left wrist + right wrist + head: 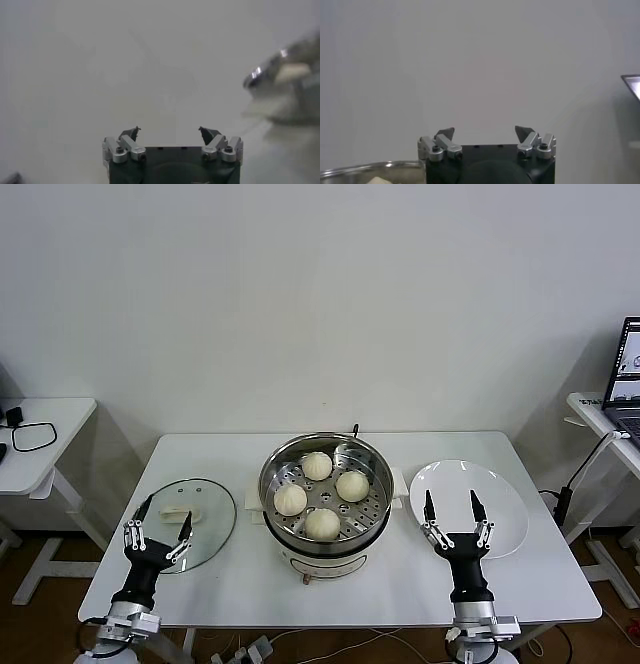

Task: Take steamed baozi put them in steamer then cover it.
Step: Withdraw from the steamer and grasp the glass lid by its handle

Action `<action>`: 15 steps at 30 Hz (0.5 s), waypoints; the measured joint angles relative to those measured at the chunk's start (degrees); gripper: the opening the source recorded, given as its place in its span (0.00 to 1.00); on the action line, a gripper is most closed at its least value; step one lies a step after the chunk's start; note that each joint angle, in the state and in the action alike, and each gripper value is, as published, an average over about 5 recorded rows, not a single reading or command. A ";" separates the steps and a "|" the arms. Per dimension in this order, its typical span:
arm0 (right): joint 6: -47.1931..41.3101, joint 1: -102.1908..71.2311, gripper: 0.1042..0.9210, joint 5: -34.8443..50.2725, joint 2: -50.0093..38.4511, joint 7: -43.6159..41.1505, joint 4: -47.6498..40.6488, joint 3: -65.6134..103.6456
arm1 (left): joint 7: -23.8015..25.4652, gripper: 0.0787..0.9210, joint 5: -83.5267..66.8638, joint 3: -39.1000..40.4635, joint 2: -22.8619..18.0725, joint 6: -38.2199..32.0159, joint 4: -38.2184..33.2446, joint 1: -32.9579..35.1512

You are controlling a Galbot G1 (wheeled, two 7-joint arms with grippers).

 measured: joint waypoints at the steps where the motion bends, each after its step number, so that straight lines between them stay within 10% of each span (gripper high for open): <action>1: 0.12 -0.10 0.88 -0.12 0.18 0.04 -0.13 0.01 | -0.70 0.88 2.78 -0.32 0.28 -0.68 1.07 -0.23; 15: 0.71 -1.03 0.88 -0.82 1.89 0.34 -1.25 0.47 | -7.08 0.88 30.30 -2.48 3.85 -5.06 14.90 -6.68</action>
